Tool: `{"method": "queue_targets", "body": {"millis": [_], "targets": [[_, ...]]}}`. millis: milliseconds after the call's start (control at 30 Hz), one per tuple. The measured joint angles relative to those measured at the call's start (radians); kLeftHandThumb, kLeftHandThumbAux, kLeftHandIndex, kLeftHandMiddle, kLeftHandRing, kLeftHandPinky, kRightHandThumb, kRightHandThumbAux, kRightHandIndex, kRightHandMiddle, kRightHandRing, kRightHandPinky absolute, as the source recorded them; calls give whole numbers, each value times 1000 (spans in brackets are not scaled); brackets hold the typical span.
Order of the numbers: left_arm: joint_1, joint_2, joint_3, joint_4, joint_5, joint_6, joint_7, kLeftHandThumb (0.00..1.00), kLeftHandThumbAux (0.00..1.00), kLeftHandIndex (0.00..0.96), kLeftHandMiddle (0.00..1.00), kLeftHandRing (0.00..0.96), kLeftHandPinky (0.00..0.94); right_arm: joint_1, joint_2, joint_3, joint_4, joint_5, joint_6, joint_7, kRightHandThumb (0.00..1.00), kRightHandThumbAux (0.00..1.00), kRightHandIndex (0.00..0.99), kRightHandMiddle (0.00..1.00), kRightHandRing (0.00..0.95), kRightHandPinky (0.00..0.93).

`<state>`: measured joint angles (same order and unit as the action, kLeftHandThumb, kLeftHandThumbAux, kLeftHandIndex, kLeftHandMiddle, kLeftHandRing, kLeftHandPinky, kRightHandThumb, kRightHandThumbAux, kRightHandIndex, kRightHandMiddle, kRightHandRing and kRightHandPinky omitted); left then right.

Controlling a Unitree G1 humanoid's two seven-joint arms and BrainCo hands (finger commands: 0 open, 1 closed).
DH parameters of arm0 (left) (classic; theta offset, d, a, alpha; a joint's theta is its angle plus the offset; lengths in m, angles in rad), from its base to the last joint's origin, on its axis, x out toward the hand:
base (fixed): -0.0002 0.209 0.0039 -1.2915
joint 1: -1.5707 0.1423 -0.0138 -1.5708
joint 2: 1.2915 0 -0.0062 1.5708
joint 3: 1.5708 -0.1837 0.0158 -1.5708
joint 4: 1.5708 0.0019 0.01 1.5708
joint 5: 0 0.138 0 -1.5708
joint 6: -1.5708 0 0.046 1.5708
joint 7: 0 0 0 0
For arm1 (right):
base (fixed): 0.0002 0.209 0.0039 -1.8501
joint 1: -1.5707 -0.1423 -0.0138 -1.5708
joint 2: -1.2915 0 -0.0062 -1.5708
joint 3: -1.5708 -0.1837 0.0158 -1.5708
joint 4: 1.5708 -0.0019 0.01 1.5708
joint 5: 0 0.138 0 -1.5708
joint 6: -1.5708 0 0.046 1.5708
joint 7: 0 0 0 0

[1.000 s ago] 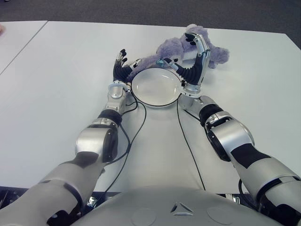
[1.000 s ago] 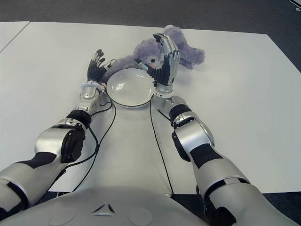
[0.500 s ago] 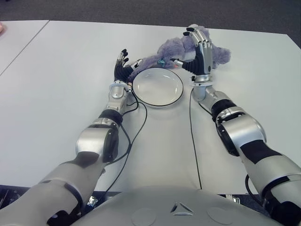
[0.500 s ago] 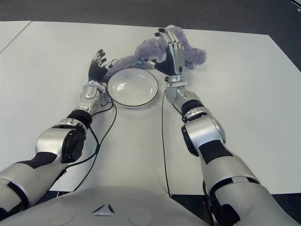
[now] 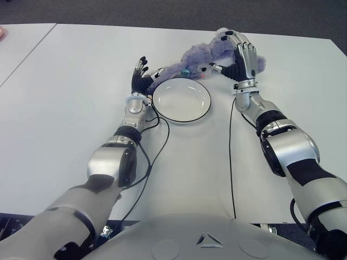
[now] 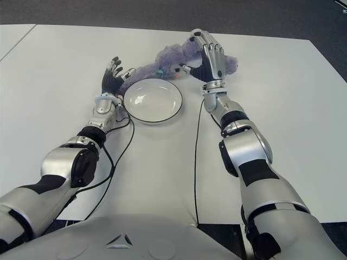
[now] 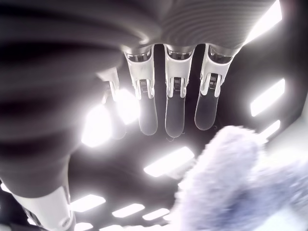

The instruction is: Put the doll into the plate.

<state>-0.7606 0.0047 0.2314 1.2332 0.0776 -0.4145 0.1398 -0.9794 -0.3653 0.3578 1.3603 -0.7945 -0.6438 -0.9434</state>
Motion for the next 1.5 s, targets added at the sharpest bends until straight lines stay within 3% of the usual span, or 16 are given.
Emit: {"method": "queue_targets", "body": {"millis": [400, 1500], "targets": [[0, 0, -1, 0, 1, 0, 0, 0, 695, 69, 86, 87, 134, -2, -55, 42, 5, -7, 64, 76, 113, 782, 264, 234, 226, 241], [0, 0, -9, 0, 2, 5, 9, 0, 678, 68, 87, 87, 131, -40, -223, 116, 9, -30, 184, 143, 265, 820, 290, 277, 268, 272]]}}
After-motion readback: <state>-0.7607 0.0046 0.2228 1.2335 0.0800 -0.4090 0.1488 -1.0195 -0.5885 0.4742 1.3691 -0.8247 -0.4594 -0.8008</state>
